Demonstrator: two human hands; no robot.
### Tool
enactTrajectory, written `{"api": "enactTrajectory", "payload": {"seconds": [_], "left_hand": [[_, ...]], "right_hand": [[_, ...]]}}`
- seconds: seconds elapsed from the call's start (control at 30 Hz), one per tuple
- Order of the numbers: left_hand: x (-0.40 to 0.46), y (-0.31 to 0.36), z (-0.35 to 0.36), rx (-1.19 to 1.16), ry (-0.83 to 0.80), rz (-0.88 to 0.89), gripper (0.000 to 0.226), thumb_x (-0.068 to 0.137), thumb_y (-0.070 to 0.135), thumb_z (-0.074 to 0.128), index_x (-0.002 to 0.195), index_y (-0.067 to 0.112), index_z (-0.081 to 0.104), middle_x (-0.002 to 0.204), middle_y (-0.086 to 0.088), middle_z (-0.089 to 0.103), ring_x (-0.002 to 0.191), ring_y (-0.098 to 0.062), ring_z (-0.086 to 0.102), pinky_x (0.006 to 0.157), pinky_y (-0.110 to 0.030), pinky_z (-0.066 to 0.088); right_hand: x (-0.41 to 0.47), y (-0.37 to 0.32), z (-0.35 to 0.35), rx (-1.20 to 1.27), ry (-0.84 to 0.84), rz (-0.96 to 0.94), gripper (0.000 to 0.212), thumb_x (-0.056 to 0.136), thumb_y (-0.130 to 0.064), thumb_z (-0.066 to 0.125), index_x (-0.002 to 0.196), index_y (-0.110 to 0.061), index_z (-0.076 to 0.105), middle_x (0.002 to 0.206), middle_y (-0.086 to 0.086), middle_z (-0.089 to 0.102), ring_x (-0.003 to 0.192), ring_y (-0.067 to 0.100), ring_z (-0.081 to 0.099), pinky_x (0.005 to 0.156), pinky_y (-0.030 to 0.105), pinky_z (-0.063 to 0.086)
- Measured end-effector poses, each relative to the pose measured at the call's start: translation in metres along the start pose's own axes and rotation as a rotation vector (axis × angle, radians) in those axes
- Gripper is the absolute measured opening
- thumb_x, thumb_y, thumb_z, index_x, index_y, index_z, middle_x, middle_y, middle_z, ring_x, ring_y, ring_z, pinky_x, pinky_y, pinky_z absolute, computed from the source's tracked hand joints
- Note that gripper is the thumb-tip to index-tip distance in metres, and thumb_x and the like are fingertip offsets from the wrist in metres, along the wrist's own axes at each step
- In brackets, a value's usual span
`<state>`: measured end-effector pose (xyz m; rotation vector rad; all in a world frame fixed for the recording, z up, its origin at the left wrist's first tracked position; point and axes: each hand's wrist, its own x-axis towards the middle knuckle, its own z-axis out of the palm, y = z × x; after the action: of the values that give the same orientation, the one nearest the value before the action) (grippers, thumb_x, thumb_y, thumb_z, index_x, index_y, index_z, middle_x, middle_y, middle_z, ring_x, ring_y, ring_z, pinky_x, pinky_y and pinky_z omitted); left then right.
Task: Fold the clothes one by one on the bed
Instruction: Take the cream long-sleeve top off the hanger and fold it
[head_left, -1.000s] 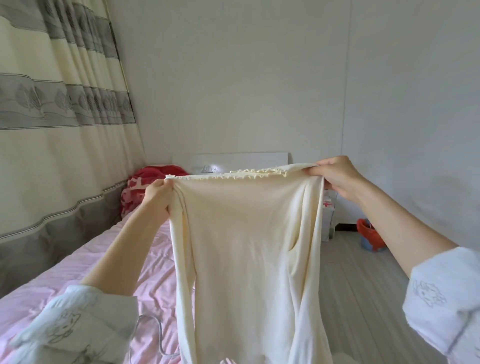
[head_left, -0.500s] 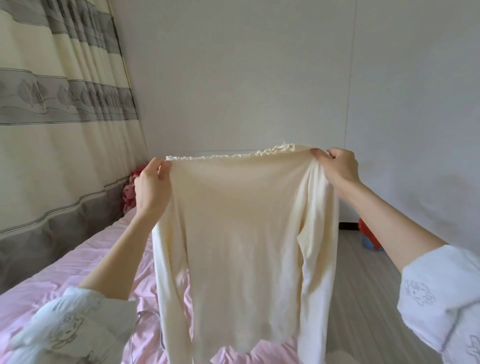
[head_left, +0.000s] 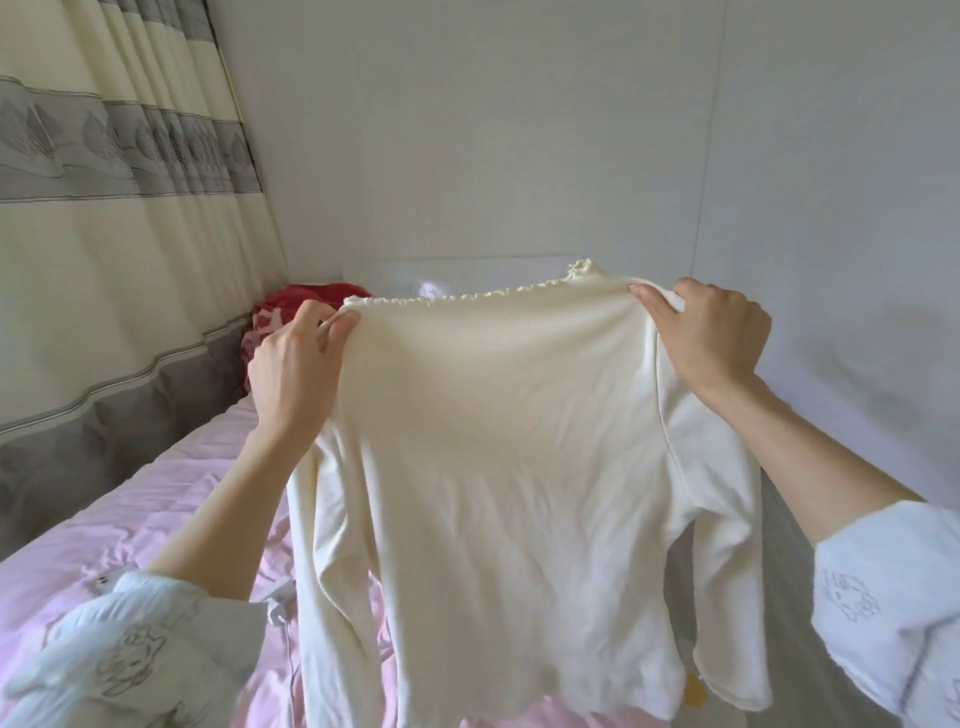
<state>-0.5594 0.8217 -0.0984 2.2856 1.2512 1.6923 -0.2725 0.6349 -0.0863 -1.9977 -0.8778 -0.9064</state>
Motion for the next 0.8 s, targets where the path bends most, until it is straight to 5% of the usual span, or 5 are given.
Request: {"api": "enactTrajectory", "payload": {"seconds": [0.13, 0.3, 0.6, 0.8], "left_hand": [[-0.022, -0.036, 0.020, -0.013, -0.099, 0.011, 0.032, 0.093, 0.040, 0.051, 0.099, 0.010, 0.062, 0.087, -0.019, 0.069, 0.085, -0.041, 0.061, 0.066, -0.037, 0.040], [-0.057, -0.086, 0.065, -0.008, -0.256, -0.063, 0.031, 0.093, 0.039, 0.052, 0.094, 0.010, 0.060, 0.082, -0.017, 0.070, 0.080, -0.040, 0.062, 0.062, -0.037, 0.040], [-0.083, -0.169, 0.170, 0.017, -0.449, -0.221, 0.033, 0.094, 0.039, 0.049, 0.099, 0.010, 0.062, 0.086, -0.015, 0.070, 0.085, -0.038, 0.062, 0.062, -0.036, 0.037], [-0.059, -0.233, 0.312, 0.143, -0.536, -0.322, 0.034, 0.094, 0.042, 0.047, 0.104, 0.012, 0.061, 0.092, -0.016, 0.069, 0.088, -0.038, 0.062, 0.064, -0.039, 0.044]], "right_hand": [[-0.034, 0.003, 0.032, -0.031, -0.058, -0.018, 0.059, 0.087, -0.057, 0.052, 0.071, -0.001, 0.060, 0.067, 0.024, 0.062, 0.057, 0.033, 0.045, 0.054, 0.029, 0.022], [-0.083, 0.019, 0.085, -0.086, -0.235, 0.051, 0.056, 0.088, -0.054, 0.052, 0.080, 0.000, 0.063, 0.080, 0.028, 0.065, 0.076, 0.042, 0.061, 0.060, 0.032, 0.026], [-0.120, 0.042, 0.219, -0.100, -0.419, 0.115, 0.054, 0.088, -0.053, 0.053, 0.071, -0.002, 0.057, 0.081, 0.032, 0.064, 0.074, 0.046, 0.059, 0.056, 0.034, 0.024], [-0.109, 0.072, 0.386, -0.127, -0.574, 0.174, 0.059, 0.090, -0.054, 0.048, 0.083, 0.003, 0.061, 0.088, 0.030, 0.065, 0.082, 0.046, 0.060, 0.060, 0.034, 0.027]]}}
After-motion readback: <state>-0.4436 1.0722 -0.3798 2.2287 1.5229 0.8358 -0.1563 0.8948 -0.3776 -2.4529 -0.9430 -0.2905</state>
